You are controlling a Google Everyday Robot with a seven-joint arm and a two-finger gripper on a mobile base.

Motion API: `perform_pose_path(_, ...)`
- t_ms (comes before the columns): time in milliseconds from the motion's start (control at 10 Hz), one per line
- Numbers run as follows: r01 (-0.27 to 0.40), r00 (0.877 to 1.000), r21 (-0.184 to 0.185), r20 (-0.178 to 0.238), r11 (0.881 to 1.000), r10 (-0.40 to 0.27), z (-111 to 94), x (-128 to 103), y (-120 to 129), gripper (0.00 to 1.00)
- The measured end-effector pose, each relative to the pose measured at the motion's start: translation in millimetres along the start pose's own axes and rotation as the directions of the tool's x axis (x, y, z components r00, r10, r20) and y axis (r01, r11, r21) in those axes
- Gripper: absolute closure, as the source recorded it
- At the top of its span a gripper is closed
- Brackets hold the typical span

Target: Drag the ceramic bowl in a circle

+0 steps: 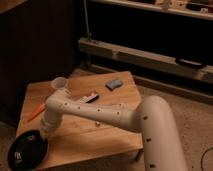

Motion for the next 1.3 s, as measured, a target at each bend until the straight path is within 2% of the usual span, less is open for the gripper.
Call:
perform_pose_path(200,-0.013,0.999,0.026,0.035,1.0,0.012,-24,-27,-33,1.0)
perform_pose_path(400,-0.037,0.998,0.062,0.044,0.997,0.035,-40,-44,-60,1.0)
perform_pose_path(700,-0.1,0.995,0.131,0.041,0.986,0.095,-42,-44,-89,1.0)
perform_pose_path(800,-0.126,0.992,0.163,0.037,0.979,0.122,-39,-34,-94,1.0)
perform_pose_path(1000,-0.173,0.985,0.199,0.047,0.965,0.167,-44,-13,-105,1.0)
perform_pose_path(1100,-0.207,0.978,0.227,0.054,0.952,0.2,-51,8,-110,1.0)
perform_pose_path(1300,-0.241,0.971,0.269,0.068,0.933,0.231,-66,43,-113,1.0)
